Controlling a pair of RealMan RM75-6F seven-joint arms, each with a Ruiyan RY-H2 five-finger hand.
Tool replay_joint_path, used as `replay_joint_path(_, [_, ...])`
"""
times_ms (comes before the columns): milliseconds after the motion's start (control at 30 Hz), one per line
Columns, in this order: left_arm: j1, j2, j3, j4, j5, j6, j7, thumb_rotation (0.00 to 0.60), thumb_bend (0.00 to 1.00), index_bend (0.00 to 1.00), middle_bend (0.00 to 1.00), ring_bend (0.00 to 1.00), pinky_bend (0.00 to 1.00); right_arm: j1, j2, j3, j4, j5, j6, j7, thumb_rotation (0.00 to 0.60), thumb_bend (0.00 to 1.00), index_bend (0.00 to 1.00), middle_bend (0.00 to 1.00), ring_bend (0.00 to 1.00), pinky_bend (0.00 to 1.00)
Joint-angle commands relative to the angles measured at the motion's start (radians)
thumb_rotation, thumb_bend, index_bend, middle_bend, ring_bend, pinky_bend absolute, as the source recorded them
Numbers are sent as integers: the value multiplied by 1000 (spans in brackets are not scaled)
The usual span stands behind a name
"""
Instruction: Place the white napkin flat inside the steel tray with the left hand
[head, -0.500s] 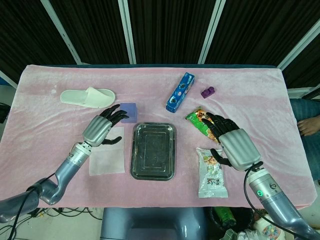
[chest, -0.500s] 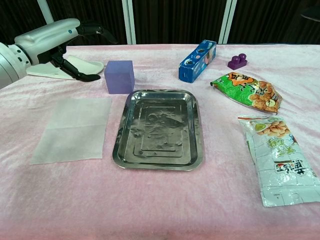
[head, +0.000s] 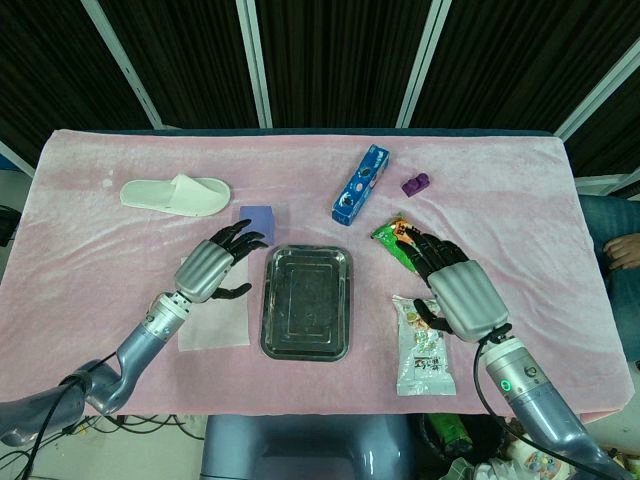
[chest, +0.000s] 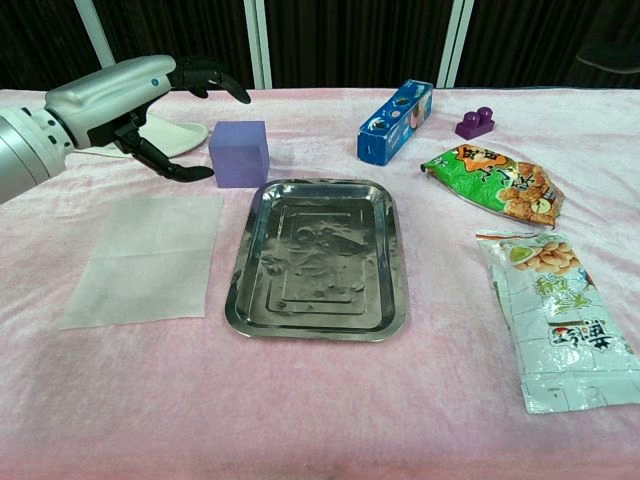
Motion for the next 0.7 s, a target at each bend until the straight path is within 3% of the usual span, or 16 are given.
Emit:
replay_joint_path(33, [-6, 15, -1, -18, -12, -11, 16, 600, 240, 229, 188, 0, 184, -8, 31, 6, -2, 8, 9, 32, 600, 358, 0, 0, 80, 150])
replay_joint_path(367, [61, 60, 23, -29, -16, 94, -11, 600, 239, 227, 187, 0, 190, -66, 60, -42, 39, -10, 47, 77, 600, 357, 0, 0, 80, 150])
replay_joint_path(467, [90, 109, 33, -57, -25, 111, 68, 600, 239, 222, 185, 8, 194, -116, 83, -52, 18, -17, 109, 112, 600, 357, 0, 0, 80, 150])
replay_joint_path(533, [127, 168, 45, -101, -48, 119, 181, 600, 239, 232, 176, 27, 207, -189, 90, -53, -19, -6, 223, 169, 600, 357, 0, 0, 80, 150])
replay_joint_path(700, [223, 298, 69, -268, -110, 162, 341, 600, 237, 234, 161, 37, 216, -334, 130, -152, -7, -150, 337, 186, 600, 349, 0, 0, 80, 150])
